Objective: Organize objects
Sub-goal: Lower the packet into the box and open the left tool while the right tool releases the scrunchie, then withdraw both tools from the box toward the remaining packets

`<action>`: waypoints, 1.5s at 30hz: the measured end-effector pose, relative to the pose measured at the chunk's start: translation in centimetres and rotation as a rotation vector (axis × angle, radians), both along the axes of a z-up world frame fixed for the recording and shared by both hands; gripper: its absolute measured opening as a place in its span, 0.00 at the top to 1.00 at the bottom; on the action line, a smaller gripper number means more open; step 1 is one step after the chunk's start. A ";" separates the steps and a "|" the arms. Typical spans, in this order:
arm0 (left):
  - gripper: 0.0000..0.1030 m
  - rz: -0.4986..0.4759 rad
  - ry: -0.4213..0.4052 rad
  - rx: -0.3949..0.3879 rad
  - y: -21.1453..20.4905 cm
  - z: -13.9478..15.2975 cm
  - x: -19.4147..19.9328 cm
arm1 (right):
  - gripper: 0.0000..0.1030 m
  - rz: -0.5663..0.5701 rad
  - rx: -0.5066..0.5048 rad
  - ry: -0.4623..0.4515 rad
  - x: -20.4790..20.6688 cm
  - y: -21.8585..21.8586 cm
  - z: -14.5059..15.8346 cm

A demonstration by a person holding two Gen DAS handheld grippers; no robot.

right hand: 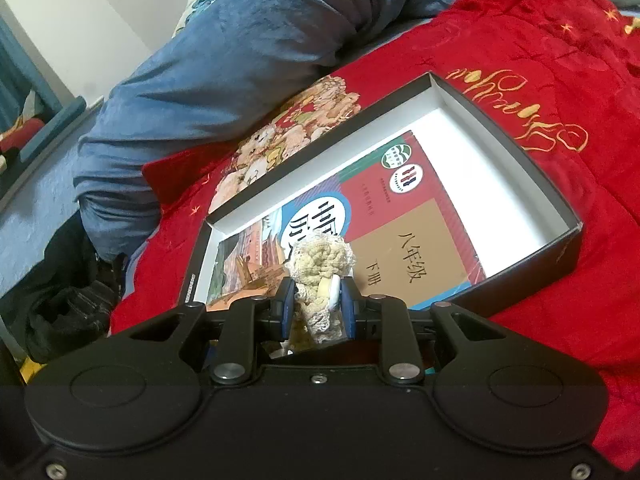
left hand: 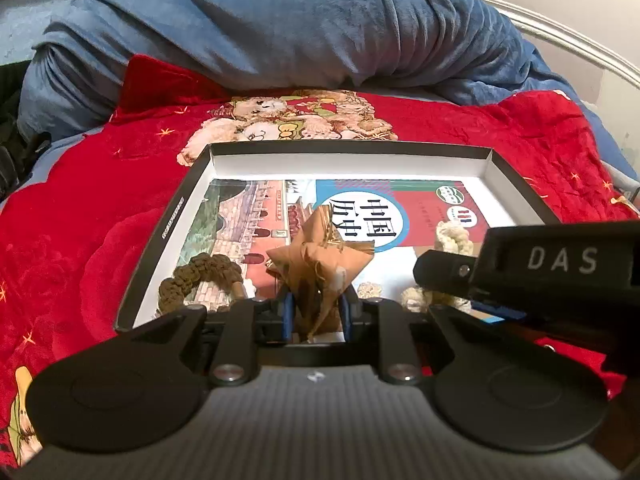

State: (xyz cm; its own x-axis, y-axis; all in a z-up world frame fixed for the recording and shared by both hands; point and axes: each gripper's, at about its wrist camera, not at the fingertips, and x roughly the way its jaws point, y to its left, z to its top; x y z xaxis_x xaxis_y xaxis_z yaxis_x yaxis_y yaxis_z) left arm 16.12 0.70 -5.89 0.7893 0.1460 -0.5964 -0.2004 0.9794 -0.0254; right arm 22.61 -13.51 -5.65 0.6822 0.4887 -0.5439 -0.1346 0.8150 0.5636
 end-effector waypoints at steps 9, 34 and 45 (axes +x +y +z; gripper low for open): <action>0.70 -0.007 0.004 -0.025 0.0 0.1 0.0 | 0.77 -0.009 -0.029 -0.015 -0.1 0.3 0.1; 0.17 0.011 -0.031 0.040 -0.1 1.1 -1.7 | 0.53 -0.022 0.034 0.005 -0.6 -0.7 0.9; 0.13 -0.014 -0.082 0.077 1.0 6.0 -4.7 | 0.26 -0.011 0.067 -0.115 -4.6 -1.3 4.7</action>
